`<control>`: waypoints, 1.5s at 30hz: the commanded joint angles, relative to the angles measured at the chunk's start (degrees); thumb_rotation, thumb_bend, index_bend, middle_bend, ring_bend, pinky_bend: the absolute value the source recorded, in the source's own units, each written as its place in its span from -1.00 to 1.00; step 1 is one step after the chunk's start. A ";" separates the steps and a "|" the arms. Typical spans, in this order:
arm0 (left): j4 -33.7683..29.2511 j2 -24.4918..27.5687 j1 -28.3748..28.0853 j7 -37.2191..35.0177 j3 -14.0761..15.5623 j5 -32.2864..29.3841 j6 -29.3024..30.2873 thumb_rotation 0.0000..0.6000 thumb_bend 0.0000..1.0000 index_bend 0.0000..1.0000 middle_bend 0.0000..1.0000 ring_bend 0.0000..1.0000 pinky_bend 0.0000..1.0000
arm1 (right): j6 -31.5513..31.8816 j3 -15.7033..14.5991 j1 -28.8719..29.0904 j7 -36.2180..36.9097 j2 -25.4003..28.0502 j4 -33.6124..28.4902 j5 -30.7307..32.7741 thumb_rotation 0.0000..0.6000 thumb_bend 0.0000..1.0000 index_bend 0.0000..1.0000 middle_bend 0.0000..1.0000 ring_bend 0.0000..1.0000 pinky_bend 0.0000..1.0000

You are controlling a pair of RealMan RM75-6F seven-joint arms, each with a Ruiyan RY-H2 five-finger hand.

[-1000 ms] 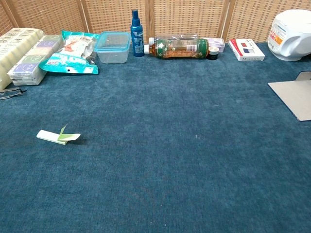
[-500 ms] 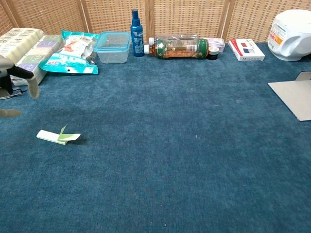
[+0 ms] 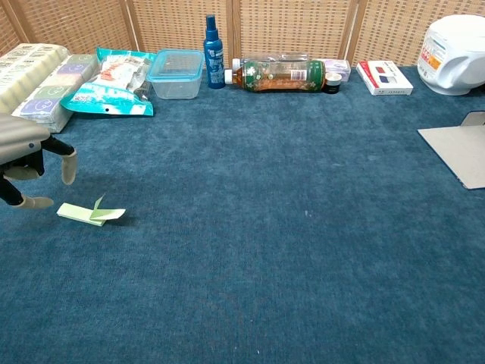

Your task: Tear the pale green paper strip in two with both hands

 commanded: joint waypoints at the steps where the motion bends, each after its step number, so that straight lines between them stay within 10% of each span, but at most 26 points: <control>1: 0.72 -0.60 -0.24 -0.08 0.34 0.08 -0.08 1.00 -0.53 -0.09 1.00 1.00 0.73 | 0.08 0.01 -0.05 -0.07 0.00 -0.04 0.05 1.00 -0.02 -0.71 -0.52 -0.90 -0.64; 45: 2.73 -3.49 -2.93 2.83 2.22 -5.31 -3.24 1.00 -0.49 -0.07 1.00 1.00 0.73 | 0.22 -0.01 -0.98 -0.38 0.29 0.38 2.26 1.00 -0.02 -0.71 -0.52 -0.90 -0.64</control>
